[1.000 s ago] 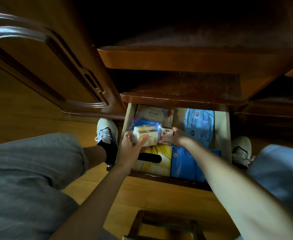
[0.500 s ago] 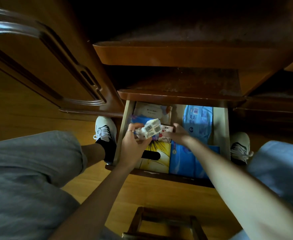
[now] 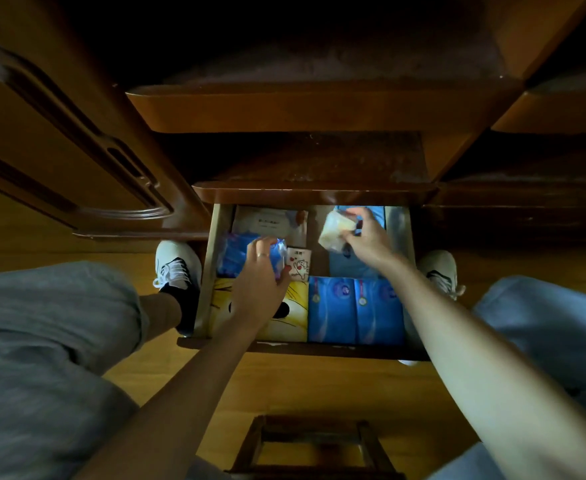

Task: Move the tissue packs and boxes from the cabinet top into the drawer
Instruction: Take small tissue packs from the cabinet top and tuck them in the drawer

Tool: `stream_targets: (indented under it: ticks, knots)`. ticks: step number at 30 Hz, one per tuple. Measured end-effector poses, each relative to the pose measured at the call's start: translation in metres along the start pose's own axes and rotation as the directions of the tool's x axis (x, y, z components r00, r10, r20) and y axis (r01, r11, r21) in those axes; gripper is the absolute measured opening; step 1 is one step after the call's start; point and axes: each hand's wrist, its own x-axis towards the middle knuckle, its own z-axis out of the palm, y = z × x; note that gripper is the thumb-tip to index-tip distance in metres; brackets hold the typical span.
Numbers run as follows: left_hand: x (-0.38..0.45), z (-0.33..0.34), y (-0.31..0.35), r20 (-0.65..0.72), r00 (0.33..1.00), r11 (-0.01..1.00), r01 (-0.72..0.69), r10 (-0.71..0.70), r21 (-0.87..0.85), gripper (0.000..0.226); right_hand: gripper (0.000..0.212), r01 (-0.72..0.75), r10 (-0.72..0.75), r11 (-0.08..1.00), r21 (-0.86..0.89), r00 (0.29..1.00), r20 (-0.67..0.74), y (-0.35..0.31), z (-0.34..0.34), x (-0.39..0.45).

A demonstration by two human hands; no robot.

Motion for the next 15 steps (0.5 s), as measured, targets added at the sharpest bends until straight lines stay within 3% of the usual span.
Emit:
stream_targets:
  ticks: [6, 11, 15]
  knots:
    - [-0.018, 0.008, -0.040, 0.104, 0.986, 0.992, 0.128, -0.127, -0.005, 0.058, 0.045, -0.054, 0.117, 0.979, -0.196, 0.938, 0.327, 0.023, 0.035, 0.012]
    - [-0.026, 0.011, -0.051, 0.153, 0.980, 0.992, 0.123, -0.126, 0.030, 0.060, 0.027, 0.119, -0.018, 0.936, -0.332, 0.956, 0.292, 0.027, 0.051, 0.007]
    - [-0.023, 0.012, -0.047, 0.154, 0.981, 0.993, 0.115, -0.118, 0.028, 0.056, 0.026, 0.180, -0.037, 0.782, -0.597, 0.969, 0.244, 0.020, 0.056, 0.007]
